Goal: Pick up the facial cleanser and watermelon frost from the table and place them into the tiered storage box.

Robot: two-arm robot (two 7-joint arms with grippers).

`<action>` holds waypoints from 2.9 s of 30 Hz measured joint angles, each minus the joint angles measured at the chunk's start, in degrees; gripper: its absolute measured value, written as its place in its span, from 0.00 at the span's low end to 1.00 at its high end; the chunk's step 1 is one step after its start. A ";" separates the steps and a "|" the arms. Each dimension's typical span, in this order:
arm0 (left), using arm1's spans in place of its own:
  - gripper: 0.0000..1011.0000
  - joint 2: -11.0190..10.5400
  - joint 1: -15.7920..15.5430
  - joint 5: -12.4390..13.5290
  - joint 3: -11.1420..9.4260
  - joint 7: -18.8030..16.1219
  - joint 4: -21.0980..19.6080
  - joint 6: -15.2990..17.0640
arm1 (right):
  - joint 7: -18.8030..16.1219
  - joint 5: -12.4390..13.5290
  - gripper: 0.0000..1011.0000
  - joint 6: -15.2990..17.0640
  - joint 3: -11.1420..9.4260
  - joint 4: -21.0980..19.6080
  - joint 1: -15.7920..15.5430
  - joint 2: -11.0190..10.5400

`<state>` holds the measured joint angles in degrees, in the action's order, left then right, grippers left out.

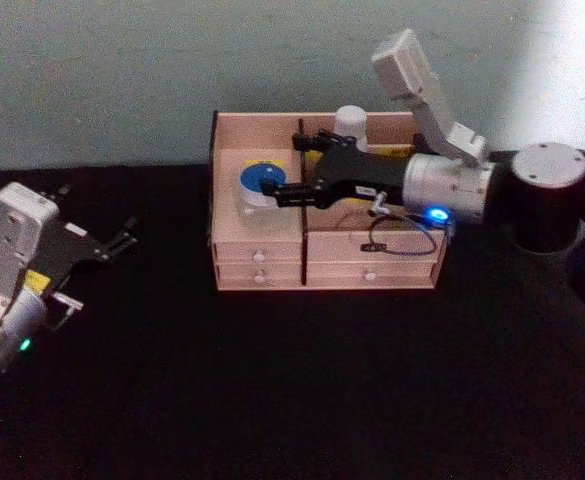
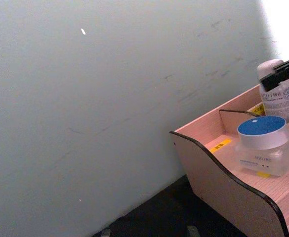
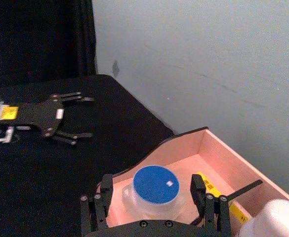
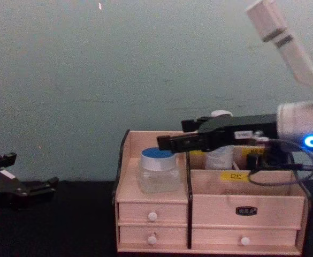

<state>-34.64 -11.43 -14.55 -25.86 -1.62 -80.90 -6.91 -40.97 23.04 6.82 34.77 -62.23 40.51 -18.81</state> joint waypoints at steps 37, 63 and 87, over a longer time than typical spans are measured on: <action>0.99 0.00 0.00 0.00 0.00 0.00 0.00 0.00 | 29.61 7.36 0.99 3.54 -20.40 -33.35 -33.60 -22.68; 0.99 0.00 0.00 0.00 0.00 0.00 0.00 0.00 | 40.24 -3.36 0.99 3.17 -18.32 -24.09 -31.54 -13.78; 0.99 0.00 0.00 0.00 0.00 0.00 0.00 0.00 | 40.45 -3.46 0.99 2.96 -18.21 -24.23 -31.59 -13.87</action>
<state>-34.65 -11.43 -14.55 -25.86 -1.62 -80.90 -6.91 -0.53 19.58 9.78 16.56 -86.46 8.92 -32.68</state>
